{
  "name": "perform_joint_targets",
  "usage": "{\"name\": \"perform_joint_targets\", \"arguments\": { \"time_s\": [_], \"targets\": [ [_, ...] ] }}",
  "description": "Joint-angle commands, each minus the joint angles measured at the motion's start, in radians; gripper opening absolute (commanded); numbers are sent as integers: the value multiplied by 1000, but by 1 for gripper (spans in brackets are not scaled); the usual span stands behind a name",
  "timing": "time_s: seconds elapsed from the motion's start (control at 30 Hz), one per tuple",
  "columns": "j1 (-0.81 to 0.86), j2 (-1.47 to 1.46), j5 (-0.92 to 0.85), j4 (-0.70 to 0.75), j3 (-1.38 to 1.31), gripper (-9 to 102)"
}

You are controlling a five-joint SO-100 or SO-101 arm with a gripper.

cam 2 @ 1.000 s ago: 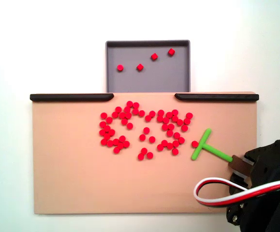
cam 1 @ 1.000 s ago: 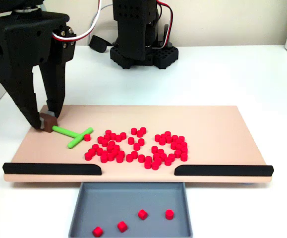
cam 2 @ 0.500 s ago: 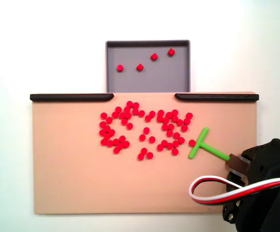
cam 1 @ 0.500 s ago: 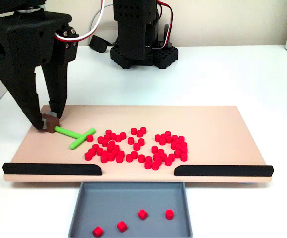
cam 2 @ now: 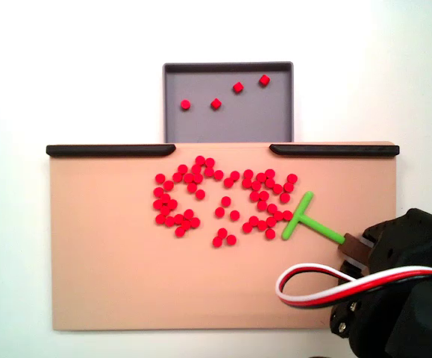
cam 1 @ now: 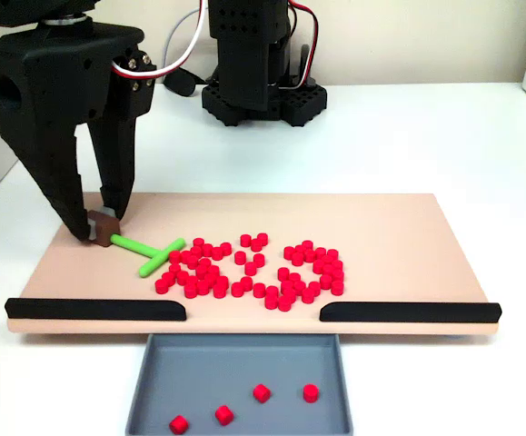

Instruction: Gather the right side granules

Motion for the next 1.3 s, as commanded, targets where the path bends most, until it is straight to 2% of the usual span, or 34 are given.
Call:
{"name": "perform_joint_targets", "arguments": {
  "time_s": [0.0,0.97,1.27],
  "targets": [
    [-15,-6,8,6,14,0],
    [-43,14,57,8,34,0],
    [-6,97,26,28,34,0]
  ]
}}
